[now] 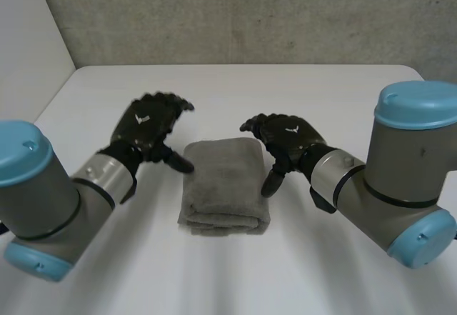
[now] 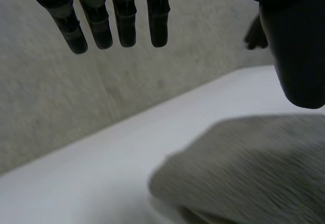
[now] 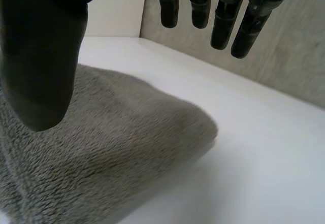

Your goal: Fold the towel.

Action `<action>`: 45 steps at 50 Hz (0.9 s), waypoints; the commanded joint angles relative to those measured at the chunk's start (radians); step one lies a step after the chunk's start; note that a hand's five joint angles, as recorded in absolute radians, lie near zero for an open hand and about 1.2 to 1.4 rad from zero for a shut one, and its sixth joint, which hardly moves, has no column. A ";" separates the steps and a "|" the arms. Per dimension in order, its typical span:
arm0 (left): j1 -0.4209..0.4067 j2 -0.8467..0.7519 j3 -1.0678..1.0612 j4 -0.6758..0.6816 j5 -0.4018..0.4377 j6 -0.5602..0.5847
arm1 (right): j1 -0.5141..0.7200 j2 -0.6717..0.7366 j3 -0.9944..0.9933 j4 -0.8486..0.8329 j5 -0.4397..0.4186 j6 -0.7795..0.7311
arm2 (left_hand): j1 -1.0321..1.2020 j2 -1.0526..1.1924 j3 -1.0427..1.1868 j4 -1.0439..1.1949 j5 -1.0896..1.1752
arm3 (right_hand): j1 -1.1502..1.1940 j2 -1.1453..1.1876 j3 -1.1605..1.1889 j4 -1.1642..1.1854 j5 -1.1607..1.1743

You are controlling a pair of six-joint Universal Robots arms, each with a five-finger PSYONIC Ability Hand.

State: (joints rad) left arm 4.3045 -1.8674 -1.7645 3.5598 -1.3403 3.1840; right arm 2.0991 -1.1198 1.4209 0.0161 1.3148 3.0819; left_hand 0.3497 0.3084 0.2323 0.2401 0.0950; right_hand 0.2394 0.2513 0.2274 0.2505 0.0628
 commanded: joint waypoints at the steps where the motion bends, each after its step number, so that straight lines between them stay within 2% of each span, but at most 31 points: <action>1: -0.005 -0.010 -0.107 -0.010 0.007 0.037 | -0.001 0.112 -0.027 -0.005 -0.051 0.075 | -0.101 -0.060 -0.058 -0.066 -0.021 | -0.065 -0.077 -0.053 -0.076 -0.063; 4: -0.005 -0.024 -0.122 -0.009 0.007 0.059 | -0.004 0.164 -0.030 -0.005 -0.040 0.075 | -0.101 -0.060 -0.058 -0.066 -0.021 | -0.065 -0.077 -0.053 -0.076 -0.063; 9: 0.004 -0.100 -0.130 -0.003 0.003 0.184 | -0.010 0.195 -0.031 -0.010 -0.037 0.058 | -0.101 -0.060 -0.058 -0.066 -0.021 | -0.065 -0.077 -0.053 -0.076 -0.063; 13: 0.008 -0.139 -0.121 -0.006 -0.002 0.234 | -0.019 0.215 -0.030 -0.008 0.012 -0.009 | -0.101 -0.060 -0.058 -0.066 -0.021 | -0.065 -0.077 -0.053 -0.076 -0.063; 15: 0.008 -0.141 -0.119 -0.006 -0.002 0.235 | -0.039 0.206 -0.022 -0.004 0.040 -0.049 | -0.101 -0.060 -0.058 -0.066 -0.021 | -0.065 -0.077 -0.053 -0.076 -0.063; 21: 0.004 -0.113 -0.101 -0.006 -0.005 0.231 | -0.042 0.176 -0.017 -0.002 0.041 -0.046 | -0.101 -0.060 -0.058 -0.066 -0.021 | -0.065 -0.077 -0.053 -0.076 -0.063; 26: -0.006 -0.039 -0.058 -0.019 -0.008 0.226 | -0.034 0.089 -0.011 0.004 0.044 -0.040 | -0.101 -0.060 -0.058 -0.066 -0.021 | -0.065 -0.077 -0.053 -0.076 -0.063; 29: -0.009 0.024 -0.023 -0.032 -0.008 0.189 | -0.036 0.041 -0.011 0.004 0.044 -0.037 | -0.101 -0.060 -0.058 -0.066 -0.021 | -0.065 -0.077 -0.053 -0.076 -0.063; 31: -0.011 0.057 0.003 -0.047 -0.008 0.162 | -0.040 -0.052 -0.023 -0.001 0.053 -0.043 | -0.101 -0.060 -0.058 -0.066 -0.021 | -0.065 -0.077 -0.053 -0.076 -0.063; 36: -0.009 0.198 0.160 -0.177 -0.022 0.004 | -0.053 -0.173 -0.074 0.002 0.079 -0.039 | -0.101 -0.060 -0.058 -0.066 -0.021 | -0.065 -0.077 -0.053 -0.076 -0.063; 37: -0.009 0.198 0.160 -0.177 -0.022 0.004 | -0.053 -0.173 -0.074 0.002 0.080 -0.039 | -0.101 -0.060 -0.058 -0.066 -0.021 | -0.065 -0.077 -0.053 -0.076 -0.063; 41: -0.009 0.246 0.276 -0.284 -0.074 -0.110 | -0.088 -0.230 -0.117 0.025 0.168 -0.043 | -0.104 -0.063 -0.058 -0.066 -0.024 | -0.065 -0.077 -0.053 -0.076 -0.063; 45: -0.009 0.249 0.315 -0.345 -0.126 -0.130 | -0.109 -0.238 -0.148 0.047 0.210 -0.045 | -0.113 -0.071 -0.058 -0.066 -0.033 | -0.065 -0.077 -0.053 -0.076 -0.063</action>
State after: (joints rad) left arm 4.2949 -1.6391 -1.5383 3.3213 -1.3935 3.1254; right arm 2.0239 -1.3348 1.3186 0.0330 1.4515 3.0406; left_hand 0.3247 0.3084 0.2323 0.2401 0.0853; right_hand 0.2247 0.2512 0.2274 0.2505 0.0628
